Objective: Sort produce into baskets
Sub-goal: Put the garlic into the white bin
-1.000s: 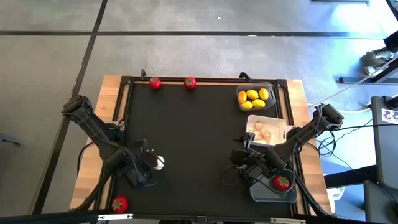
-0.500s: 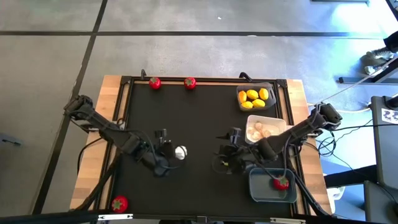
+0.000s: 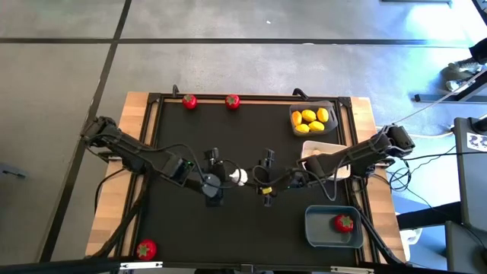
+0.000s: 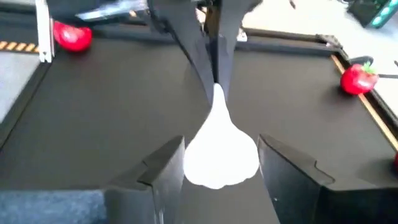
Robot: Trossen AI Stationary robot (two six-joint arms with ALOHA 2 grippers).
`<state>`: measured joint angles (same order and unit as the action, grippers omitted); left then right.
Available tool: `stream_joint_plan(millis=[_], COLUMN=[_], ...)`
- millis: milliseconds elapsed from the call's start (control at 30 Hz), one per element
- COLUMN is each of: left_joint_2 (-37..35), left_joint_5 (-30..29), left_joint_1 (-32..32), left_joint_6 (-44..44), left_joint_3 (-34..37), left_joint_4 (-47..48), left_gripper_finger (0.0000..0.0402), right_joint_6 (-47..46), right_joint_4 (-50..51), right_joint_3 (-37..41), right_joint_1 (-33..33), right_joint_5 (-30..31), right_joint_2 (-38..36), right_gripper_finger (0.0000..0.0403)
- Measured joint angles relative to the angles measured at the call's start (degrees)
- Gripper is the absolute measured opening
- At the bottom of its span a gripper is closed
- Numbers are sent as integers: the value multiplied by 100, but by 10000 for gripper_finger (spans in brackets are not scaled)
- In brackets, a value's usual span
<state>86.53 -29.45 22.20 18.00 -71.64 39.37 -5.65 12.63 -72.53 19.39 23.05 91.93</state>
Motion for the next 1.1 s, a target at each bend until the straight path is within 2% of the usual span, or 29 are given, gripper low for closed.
stream_joint_plan(millis=[367, 767, 900, 1100], left_joint_2=[296, 301, 301, 303], left_joint_5=[16, 24, 24, 35], left_joint_1=[-134, -136, -136, -136], left_joint_6=[-862, -1060, -1071, -1081], left_joint_3=[1, 0, 0, 2], left_joint_4=[-1022, -1265, -1265, -1282], left_gripper_finger=[7, 7, 7, 13], right_joint_6=[32, 149, 164, 275], right_joint_4=[-273, -159, -109, -99], right_joint_3=[4, 7, 7, 4], right_joint_1=[-155, -146, -144, -144], right_joint_5=[-323, -321, -321, -321], right_joint_2=[273, 299, 299, 294], right_gripper_finger=[193, 189, 151, 55])
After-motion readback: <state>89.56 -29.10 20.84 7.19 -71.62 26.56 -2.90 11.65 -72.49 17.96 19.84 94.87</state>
